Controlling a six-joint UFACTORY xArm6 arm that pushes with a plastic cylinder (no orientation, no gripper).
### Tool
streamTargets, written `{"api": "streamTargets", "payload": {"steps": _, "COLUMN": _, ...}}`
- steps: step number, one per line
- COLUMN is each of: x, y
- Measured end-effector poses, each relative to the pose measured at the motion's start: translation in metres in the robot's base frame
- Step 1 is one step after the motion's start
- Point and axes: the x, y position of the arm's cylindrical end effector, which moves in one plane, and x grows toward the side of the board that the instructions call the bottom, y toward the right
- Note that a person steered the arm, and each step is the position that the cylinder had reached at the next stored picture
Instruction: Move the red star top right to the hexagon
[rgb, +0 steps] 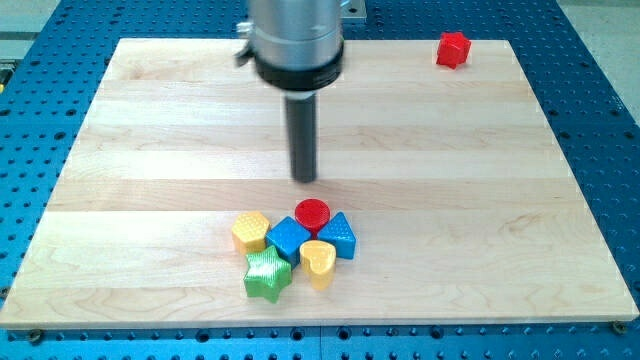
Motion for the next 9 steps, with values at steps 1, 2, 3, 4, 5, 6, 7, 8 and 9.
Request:
{"api": "streamTargets", "payload": {"steps": 1, "x": -0.063, "y": 0.089}}
{"api": "streamTargets", "payload": {"steps": 2, "x": -0.119, "y": 0.198}}
{"api": "streamTargets", "payload": {"steps": 3, "x": -0.191, "y": 0.278}}
{"api": "streamTargets", "payload": {"steps": 4, "x": -0.230, "y": 0.236}}
{"api": "streamTargets", "payload": {"steps": 5, "x": -0.198, "y": 0.134}}
{"api": "streamTargets", "payload": {"steps": 6, "x": -0.103, "y": 0.051}}
{"api": "streamTargets", "payload": {"steps": 7, "x": -0.057, "y": 0.043}}
{"api": "streamTargets", "payload": {"steps": 8, "x": -0.108, "y": 0.111}}
{"api": "streamTargets", "payload": {"steps": 9, "x": -0.141, "y": 0.063}}
